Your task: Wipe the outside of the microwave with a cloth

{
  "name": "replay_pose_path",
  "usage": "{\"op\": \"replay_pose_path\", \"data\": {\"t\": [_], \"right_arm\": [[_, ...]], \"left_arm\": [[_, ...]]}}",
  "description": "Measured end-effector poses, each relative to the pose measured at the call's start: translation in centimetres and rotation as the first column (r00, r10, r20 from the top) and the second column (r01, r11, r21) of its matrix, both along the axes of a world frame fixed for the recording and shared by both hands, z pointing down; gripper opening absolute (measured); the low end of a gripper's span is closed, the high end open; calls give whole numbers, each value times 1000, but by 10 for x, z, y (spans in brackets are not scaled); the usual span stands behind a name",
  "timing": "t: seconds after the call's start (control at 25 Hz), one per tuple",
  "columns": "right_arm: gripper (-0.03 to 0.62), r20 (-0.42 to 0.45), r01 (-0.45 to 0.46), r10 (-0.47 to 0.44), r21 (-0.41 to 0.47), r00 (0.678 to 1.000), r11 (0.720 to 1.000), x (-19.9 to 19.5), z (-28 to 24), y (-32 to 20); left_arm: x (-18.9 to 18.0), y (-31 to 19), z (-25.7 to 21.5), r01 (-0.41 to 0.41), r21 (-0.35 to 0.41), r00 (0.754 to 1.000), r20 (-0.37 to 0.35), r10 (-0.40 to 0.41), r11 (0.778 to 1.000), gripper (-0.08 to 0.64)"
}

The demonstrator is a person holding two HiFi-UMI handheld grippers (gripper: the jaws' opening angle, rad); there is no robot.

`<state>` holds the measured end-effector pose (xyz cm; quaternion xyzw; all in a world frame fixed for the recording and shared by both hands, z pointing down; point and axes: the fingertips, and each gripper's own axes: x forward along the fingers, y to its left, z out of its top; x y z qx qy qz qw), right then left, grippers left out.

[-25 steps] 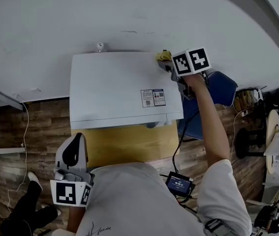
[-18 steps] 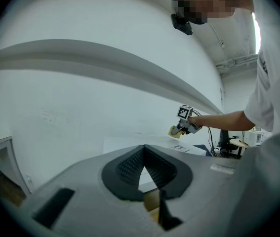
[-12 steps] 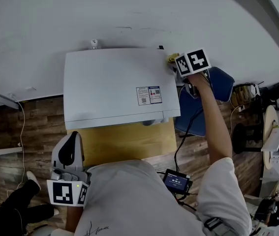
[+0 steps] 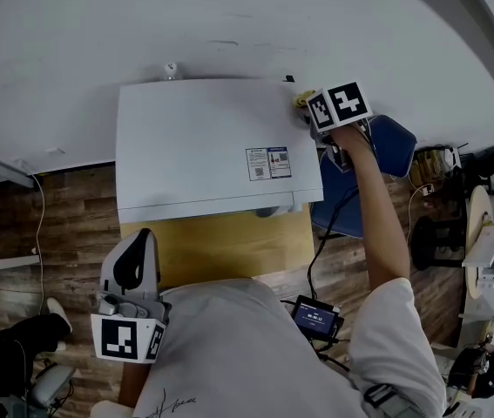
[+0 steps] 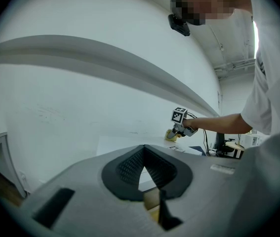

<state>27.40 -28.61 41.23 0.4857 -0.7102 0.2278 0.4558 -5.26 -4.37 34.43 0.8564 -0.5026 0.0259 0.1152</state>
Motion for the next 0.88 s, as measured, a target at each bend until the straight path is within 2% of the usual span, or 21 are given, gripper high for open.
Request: {"op": "replay_pose_path", "data": {"t": [0.88], "right_arm": [[121,62,111,-110,-16,992,994,-85,1,4]], "left_arm": [[-11,13,-4,3,19,1000,-13,-2,1000,0]]}}
